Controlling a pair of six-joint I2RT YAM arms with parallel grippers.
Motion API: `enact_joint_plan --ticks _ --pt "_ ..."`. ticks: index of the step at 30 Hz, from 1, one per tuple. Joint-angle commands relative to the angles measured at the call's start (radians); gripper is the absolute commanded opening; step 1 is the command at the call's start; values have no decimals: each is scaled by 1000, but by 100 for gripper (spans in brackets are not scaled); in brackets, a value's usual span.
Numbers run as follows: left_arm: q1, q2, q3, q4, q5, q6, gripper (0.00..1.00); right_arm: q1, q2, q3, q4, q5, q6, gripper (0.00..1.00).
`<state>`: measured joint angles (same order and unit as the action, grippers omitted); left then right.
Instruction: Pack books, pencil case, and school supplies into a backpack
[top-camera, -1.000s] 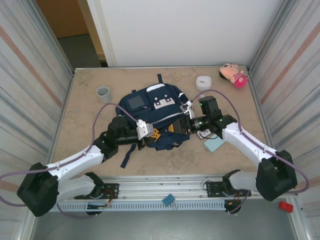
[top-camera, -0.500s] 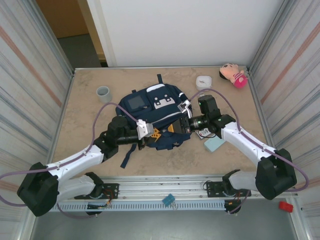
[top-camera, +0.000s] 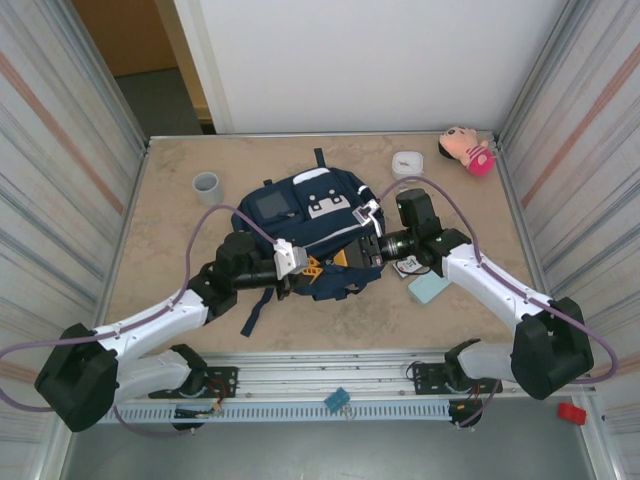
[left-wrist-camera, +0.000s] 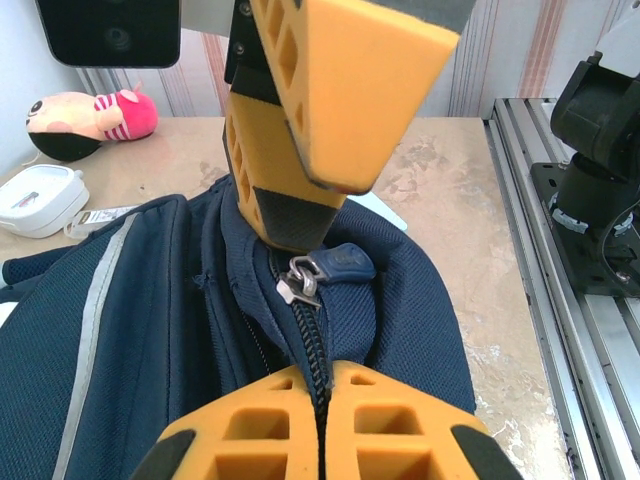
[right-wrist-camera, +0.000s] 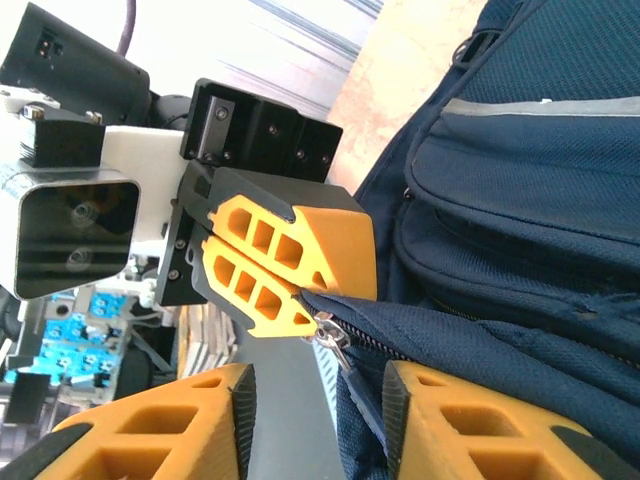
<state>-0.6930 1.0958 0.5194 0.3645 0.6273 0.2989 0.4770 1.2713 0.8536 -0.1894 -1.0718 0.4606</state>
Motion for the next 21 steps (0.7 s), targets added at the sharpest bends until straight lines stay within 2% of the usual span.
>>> enact_joint_plan --ticks 1,6,9,13,21 --pt "3 -21 59 131 36 -6 0 13 15 44 -85 31 -63 44" --pt "3 -18 63 133 39 -6 0 37 40 83 -185 88 -133 46" --pt "3 -19 64 131 39 -6 0 62 51 113 -225 147 -161 42" --pt "3 -24 67 127 35 -6 0 99 49 155 -308 298 -203 31" --pt "4 -25 67 92 8 7 0 104 -13 170 -383 469 -236 1"
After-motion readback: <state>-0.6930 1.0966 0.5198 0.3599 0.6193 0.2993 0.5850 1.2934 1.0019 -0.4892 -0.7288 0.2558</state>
